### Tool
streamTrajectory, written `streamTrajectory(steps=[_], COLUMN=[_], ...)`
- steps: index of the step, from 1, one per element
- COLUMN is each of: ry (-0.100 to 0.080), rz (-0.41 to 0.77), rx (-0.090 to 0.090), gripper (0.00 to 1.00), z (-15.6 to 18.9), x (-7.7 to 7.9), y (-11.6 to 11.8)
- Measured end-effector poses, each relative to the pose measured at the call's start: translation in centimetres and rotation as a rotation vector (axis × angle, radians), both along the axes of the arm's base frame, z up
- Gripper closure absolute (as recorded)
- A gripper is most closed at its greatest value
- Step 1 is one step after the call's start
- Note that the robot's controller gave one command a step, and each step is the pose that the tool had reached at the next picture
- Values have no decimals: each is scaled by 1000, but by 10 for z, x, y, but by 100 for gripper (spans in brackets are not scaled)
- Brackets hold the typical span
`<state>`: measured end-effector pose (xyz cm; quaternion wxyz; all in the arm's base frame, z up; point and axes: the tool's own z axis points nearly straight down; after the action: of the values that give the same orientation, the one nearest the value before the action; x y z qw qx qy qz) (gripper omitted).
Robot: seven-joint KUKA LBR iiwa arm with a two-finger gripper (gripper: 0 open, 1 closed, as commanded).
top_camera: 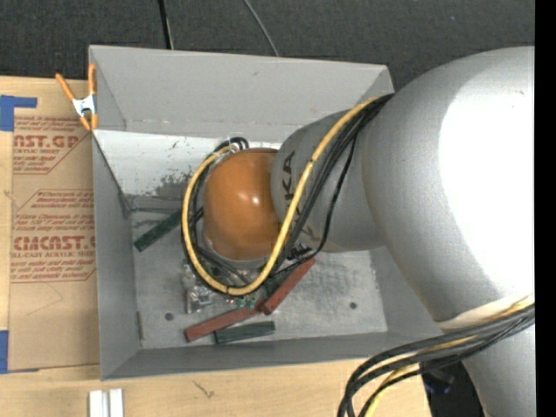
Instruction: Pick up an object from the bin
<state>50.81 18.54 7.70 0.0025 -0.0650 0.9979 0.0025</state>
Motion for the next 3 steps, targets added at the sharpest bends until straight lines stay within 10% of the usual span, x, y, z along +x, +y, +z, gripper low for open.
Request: streamTrajectory(steps=[1, 2, 3], ry=[0, 6, 4], rz=[-19, -21, 32], rx=[-2, -4, -4], gripper=[100, 100, 0], z=[11, 31, 60], x=[15, -1, 6], y=[6, 4, 6])
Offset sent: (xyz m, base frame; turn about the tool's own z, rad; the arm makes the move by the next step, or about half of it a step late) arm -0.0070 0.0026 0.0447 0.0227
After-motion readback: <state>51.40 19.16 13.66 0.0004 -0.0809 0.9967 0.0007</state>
